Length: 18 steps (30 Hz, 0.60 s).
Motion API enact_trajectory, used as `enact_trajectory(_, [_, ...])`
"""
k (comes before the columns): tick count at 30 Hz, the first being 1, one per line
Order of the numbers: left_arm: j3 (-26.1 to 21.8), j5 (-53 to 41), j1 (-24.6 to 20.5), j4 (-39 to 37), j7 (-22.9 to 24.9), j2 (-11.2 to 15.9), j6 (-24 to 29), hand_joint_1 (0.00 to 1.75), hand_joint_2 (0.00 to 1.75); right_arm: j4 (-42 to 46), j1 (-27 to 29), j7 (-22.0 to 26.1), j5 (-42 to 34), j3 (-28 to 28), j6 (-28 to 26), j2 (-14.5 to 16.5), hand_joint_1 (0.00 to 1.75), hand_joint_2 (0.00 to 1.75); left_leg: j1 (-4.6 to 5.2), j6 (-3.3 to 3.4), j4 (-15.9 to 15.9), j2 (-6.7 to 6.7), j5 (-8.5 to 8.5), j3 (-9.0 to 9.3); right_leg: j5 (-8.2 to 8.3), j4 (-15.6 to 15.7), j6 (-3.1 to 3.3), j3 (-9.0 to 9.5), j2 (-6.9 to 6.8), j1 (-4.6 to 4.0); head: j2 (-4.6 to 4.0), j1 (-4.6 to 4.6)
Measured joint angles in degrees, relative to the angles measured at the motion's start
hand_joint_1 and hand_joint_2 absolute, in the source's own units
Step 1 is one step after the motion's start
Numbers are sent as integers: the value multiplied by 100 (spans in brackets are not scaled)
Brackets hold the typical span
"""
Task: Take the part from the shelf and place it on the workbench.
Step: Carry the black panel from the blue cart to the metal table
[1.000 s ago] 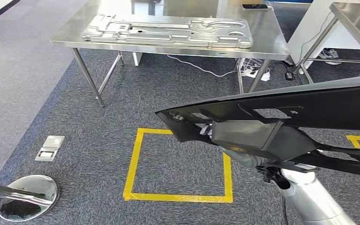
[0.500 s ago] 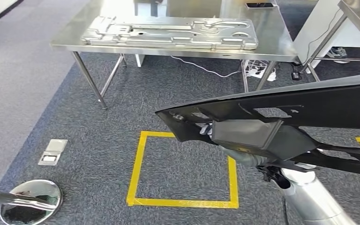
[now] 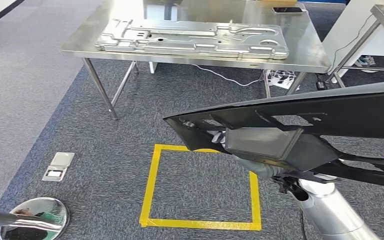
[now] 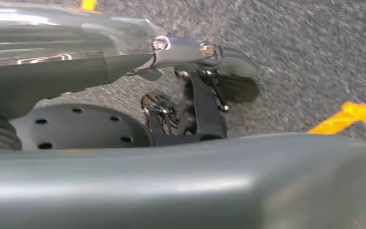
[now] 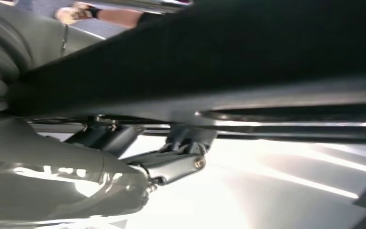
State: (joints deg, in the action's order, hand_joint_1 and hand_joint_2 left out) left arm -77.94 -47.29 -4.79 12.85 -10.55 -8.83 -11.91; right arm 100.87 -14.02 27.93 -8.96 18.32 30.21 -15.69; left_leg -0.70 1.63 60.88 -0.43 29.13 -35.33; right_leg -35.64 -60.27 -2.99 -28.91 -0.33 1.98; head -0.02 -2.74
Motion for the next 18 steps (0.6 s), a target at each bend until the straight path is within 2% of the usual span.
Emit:
enact_trajectory(1, [0, 0, -4, 0, -3, 1, 0, 0, 175, -1, 0, 0, 0, -2, 0, 0, 175, 175, -6, 38, -23, 2, 15, 39, -125, -260, -3, -126, 3, -3, 0, 2])
enact_trajectory(3, [1, -2, -14, 0, -5, 1, -1, 0, 175, -6, 11, 0, 0, -2, 0, -1, 175, 175, 15, 99, -30, 4, 64, 96, -406, -1042, 2, -578, 7, -17, 0, 2])
enact_trajectory(4, [2, -2, -15, 0, -5, 0, -1, 0, 175, -9, 22, 0, 0, -2, 0, -2, 175, 175, 27, 117, -29, 2, 93, 127, -455, -1360, 5, -804, 8, -24, 0, 3])
enact_trajectory(5, [1, -1, -11, 0, -4, 1, -1, 0, 175, -10, 31, 0, 0, -2, 0, -2, 175, 175, 36, 125, -29, -2, 126, 166, -388, -1501, 12, -951, 8, -30, 0, 3])
enact_trajectory(6, [1, 0, -6, 0, -4, 1, 0, 0, 175, -11, 36, 0, 0, -2, 0, -2, 175, 175, 43, 122, -28, -10, 165, 220, -191, -1410, 24, -992, 8, -36, 0, 3])
enact_trajectory(8, [0, 0, 4, 0, -4, 0, -1, 0, 175, -12, 40, 0, 0, -2, 0, -2, 175, 175, 47, 90, -29, -24, 259, 347, 357, -766, 77, -826, 11, -54, -1, 3])
enact_trajectory(9, [1, -1, 1, 0, -4, -3, -1, 0, 175, -15, 41, 0, 0, -2, 0, -1, 175, 175, 54, 63, -20, -30, 300, 389, 555, -464, 108, -734, 15, -73, -1, -1])
enact_trajectory(10, [1, -1, -4, 0, -2, -5, -1, 0, 175, -17, 43, -1, 1, -1, 0, -1, 175, 175, 59, 42, -6, -33, 334, 399, 626, -236, 122, -658, 20, -84, 0, 2])
enact_trajectory(11, [2, -1, -8, 0, 1, -7, -1, 0, 175, -17, 45, -1, 1, -1, 0, -1, 175, 175, 63, 31, 3, -34, 352, 392, 613, -138, 121, -626, 28, -93, 1, 2])
enact_trajectory(15, [2, -1, -8, 0, 4, 3, 0, 0, 175, -8, 45, 0, 0, 1, 0, 1, 175, 175, 98, 51, -21, -34, 365, 408, 558, -10, 75, -573, 44, -44, 0, 11])
enact_trajectory(17, [2, -1, -12, -1, 3, 6, 0, 0, 175, 9, 43, 1, -1, -2, 0, 0, 175, 175, 117, 120, -223, -27, 275, 525, 563, 71, 62, -506, 36, -18, 0, 9])
enact_trajectory(18, [2, -1, -13, -1, 1, 3, -1, 0, 175, 22, 40, 2, -2, -5, 1, -2, 175, 175, 108, 184, -406, -14, 195, 637, 540, 74, 67, -478, 37, -26, 0, 11])
